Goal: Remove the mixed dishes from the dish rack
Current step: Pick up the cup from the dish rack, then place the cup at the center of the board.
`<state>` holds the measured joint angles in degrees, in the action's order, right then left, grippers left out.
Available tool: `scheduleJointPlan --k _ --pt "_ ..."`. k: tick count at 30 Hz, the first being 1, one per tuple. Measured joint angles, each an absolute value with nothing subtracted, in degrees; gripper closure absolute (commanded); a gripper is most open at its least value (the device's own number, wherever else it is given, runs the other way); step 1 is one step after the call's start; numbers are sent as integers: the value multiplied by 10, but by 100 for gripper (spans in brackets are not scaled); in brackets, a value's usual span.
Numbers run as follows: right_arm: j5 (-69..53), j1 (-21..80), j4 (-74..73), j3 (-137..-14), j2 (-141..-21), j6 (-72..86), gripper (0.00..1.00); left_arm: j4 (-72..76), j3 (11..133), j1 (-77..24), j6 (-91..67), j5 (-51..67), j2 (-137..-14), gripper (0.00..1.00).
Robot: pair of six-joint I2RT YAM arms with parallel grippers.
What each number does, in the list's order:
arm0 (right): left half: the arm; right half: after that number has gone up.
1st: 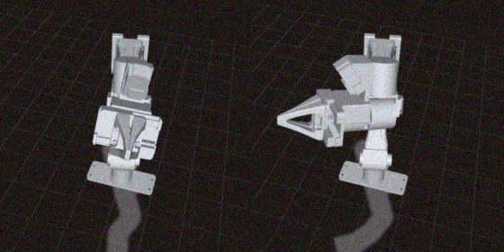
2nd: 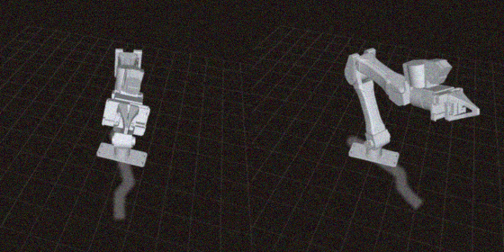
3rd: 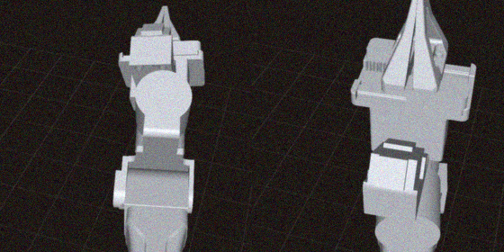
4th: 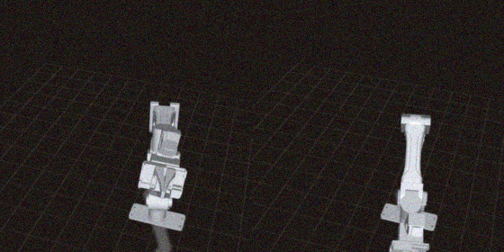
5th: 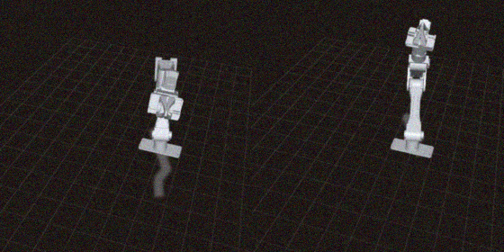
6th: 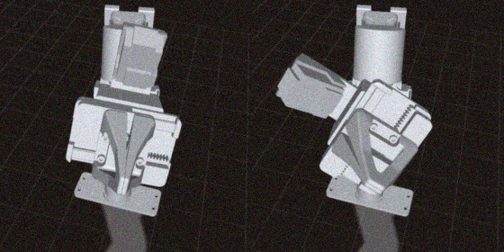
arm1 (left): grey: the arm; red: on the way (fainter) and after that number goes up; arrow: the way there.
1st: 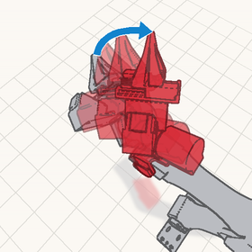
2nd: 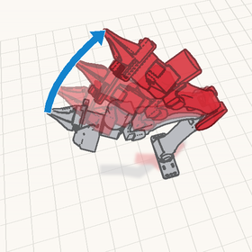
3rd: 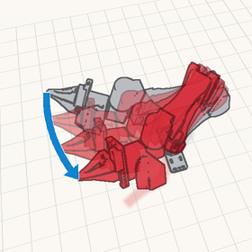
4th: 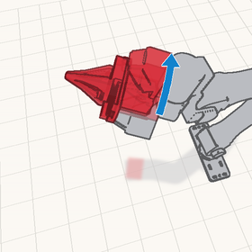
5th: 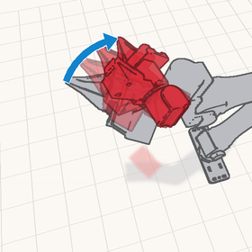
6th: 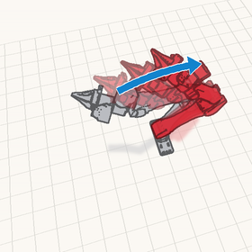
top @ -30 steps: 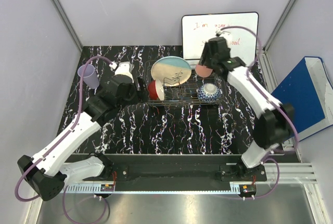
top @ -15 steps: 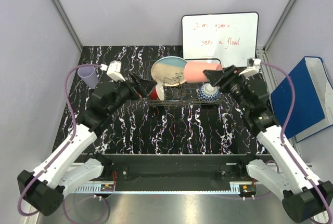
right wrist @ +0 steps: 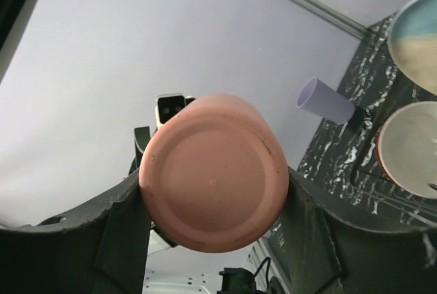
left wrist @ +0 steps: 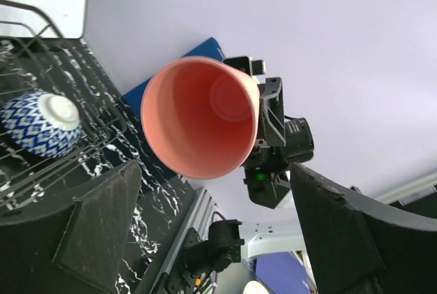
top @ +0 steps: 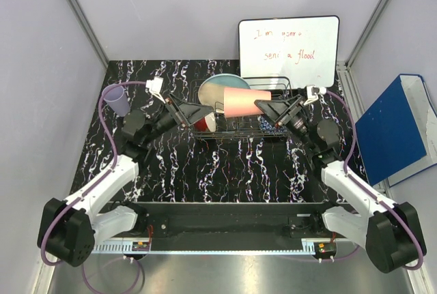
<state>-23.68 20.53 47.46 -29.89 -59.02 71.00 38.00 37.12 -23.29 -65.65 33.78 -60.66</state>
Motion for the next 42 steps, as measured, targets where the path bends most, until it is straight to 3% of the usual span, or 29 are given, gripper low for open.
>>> scheduleJointPlan --k 15,16,18,19,20,22,23,24,29,35,39,42 --pt "-246 310 507 -357 -691 690 100 409 378 -276 -669 349 -623 11" --pt "-246 315 507 -360 -696 688 100 408 380 -277 -668 349 -622 14" --pt "-246 322 507 -363 -705 685 100 405 381 -279 -664 349 -618 48" --pt "-246 324 507 -364 -710 683 68 403 382 -280 -663 349 -616 61" --pt "-246 326 507 -366 -714 682 55 402 383 -281 -660 349 -615 88" --pt "-247 329 511 -370 -722 689 24 395 383 -281 -655 350 -611 100" --pt "-247 329 512 -374 -722 689 7 385 383 -279 -654 350 -609 100" --pt "-246 330 504 -376 -719 688 1 381 387 -280 -648 350 -606 100" --pt "-204 331 356 -398 -662 609 0 163 464 -279 -539 287 -554 100" --pt "-90 331 140 -472 -574 510 0 -211 724 -246 -398 -20 -580 100" --pt "-39 331 54 -487 -566 484 0 -342 813 -212 -356 -215 -625 100" --pt "-20 331 1 -486 -577 477 0 -420 837 -175 -337 -294 -668 100"
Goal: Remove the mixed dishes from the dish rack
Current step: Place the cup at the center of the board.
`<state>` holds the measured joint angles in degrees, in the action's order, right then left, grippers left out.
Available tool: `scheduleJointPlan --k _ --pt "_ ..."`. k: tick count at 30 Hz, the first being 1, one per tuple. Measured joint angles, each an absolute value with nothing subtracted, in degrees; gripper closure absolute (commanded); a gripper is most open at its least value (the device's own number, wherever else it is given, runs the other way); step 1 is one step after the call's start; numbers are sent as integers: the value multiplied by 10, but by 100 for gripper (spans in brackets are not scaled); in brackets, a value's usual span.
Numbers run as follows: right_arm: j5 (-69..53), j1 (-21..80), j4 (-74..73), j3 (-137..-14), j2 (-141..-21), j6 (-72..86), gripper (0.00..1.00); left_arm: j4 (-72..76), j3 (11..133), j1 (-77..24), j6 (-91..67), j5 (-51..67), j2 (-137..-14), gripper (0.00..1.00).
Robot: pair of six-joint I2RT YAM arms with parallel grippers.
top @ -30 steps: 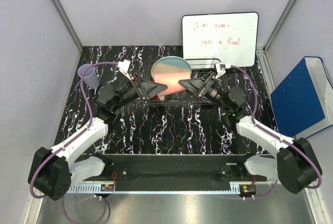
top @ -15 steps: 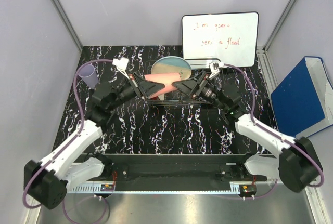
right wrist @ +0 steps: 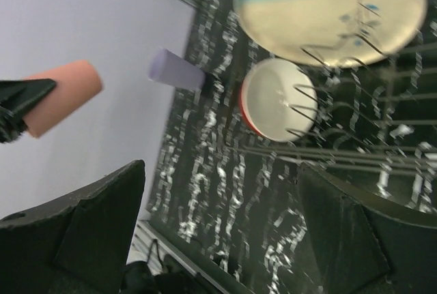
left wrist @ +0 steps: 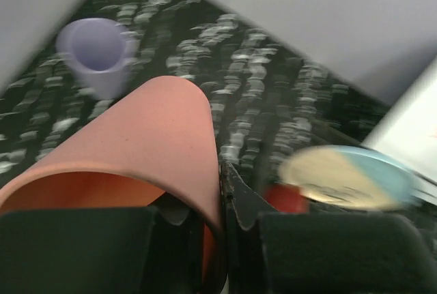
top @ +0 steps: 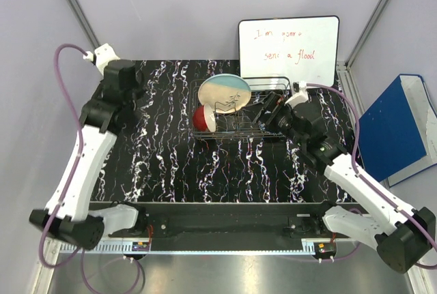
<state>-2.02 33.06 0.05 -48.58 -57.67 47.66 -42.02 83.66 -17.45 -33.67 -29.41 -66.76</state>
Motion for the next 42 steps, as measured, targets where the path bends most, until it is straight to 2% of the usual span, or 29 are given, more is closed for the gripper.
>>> scheduleJointPlan --k 5,14,27,35,38,39,42 --pt "-6 331 -54 -477 -577 462 0 -500 897 -95 -321 -336 -778 100" --pt "11 331 -98 -453 -496 430 0 -557 1141 -12 -304 -309 -990 100" --pt "21 331 -123 -445 -518 396 0 -577 1174 82 -315 -179 -1099 100" --pt "21 331 -123 -445 -547 391 0 -579 1204 95 -320 -140 -1141 100" --pt "21 331 -123 -445 -553 389 0 -579 1213 93 -320 -130 -1152 89" --pt "21 331 -123 -445 -555 389 0 -578 1215 93 -320 -127 -1155 81" --pt "21 331 -123 -445 -558 388 0 -578 1220 94 -320 -119 -1165 68"
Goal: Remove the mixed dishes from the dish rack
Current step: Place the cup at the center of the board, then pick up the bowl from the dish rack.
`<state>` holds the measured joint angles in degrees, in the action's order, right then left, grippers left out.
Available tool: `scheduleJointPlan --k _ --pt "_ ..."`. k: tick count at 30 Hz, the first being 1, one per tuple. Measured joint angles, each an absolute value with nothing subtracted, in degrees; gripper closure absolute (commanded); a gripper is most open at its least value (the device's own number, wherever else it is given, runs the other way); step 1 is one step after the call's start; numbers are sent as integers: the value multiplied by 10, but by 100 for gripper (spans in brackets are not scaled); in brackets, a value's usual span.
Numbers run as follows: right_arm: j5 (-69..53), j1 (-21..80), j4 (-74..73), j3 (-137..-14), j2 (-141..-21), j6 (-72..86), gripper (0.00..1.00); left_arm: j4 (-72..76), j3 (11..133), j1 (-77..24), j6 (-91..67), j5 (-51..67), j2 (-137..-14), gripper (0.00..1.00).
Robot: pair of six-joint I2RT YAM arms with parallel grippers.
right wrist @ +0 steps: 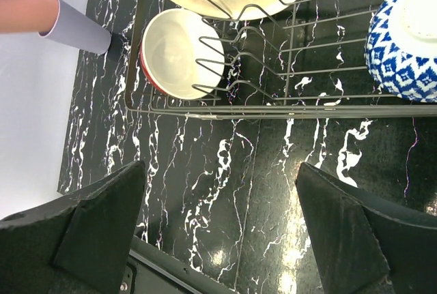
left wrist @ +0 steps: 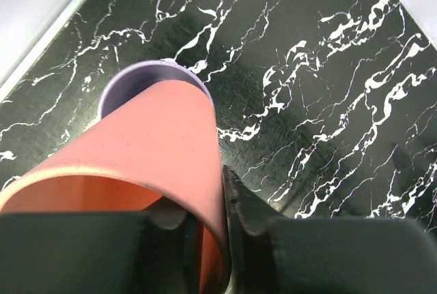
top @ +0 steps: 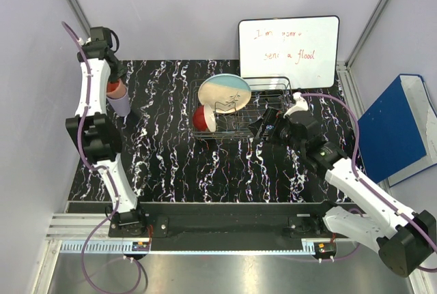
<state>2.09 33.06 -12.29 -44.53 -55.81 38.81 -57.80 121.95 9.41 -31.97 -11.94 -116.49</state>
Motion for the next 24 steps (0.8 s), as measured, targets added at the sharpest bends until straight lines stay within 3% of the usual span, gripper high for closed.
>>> scheduleJointPlan --k 4,7,18,21,24 --pt "21 331 -123 -445 -559 388 0 -579 1227 99 -322 -109 -1170 51" --pt "21 331 -123 -445 -559 387 0 -578 1243 107 -328 -104 -1170 46" --pt "27 331 -126 -447 -559 376 0 -595 1271 112 -364 -76 -1116 43" --pt "47 331 -142 -459 -564 359 0 -596 1275 70 -363 -67 -1066 43" --pt "78 331 -159 -487 -582 338 0 -578 1267 -40 -344 -59 -1003 43"
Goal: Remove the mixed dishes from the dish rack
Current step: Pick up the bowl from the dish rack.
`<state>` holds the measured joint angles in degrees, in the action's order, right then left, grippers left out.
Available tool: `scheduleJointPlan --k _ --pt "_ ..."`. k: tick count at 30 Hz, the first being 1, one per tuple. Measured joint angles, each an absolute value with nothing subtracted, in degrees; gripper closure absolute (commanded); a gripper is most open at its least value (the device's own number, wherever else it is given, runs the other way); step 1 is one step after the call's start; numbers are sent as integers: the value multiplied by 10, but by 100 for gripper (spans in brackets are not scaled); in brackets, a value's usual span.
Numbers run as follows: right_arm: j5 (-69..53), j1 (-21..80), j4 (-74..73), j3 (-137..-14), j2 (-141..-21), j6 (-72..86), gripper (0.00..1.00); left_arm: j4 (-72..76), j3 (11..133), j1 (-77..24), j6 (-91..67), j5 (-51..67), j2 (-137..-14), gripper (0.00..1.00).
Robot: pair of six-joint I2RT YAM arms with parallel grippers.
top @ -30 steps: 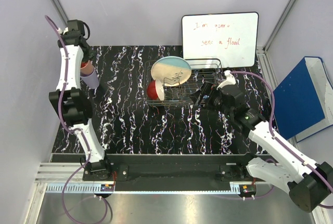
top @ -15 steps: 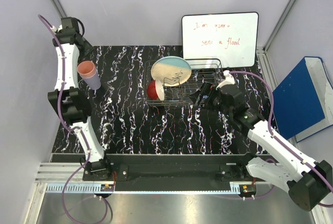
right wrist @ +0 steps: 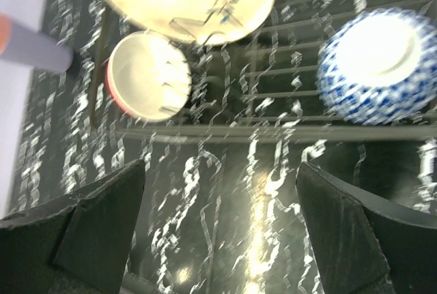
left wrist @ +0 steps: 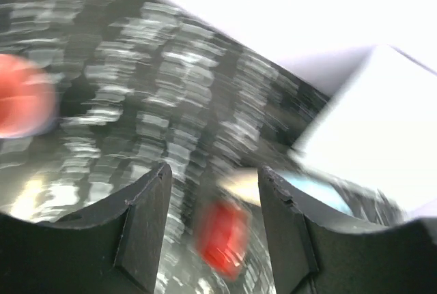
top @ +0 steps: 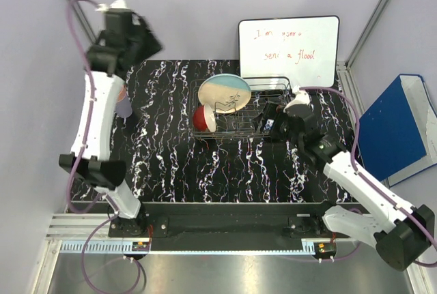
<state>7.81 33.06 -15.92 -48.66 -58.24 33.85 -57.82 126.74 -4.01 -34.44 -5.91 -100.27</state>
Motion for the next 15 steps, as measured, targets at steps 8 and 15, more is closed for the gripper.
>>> scheduleJointPlan --k 8,15 --pt "161 331 -177 -548 -652 291 0 -416 908 -251 -322 20 -789 42" --pt "199 331 -197 -651 -764 241 0 -359 712 -257 -321 56 -708 1"
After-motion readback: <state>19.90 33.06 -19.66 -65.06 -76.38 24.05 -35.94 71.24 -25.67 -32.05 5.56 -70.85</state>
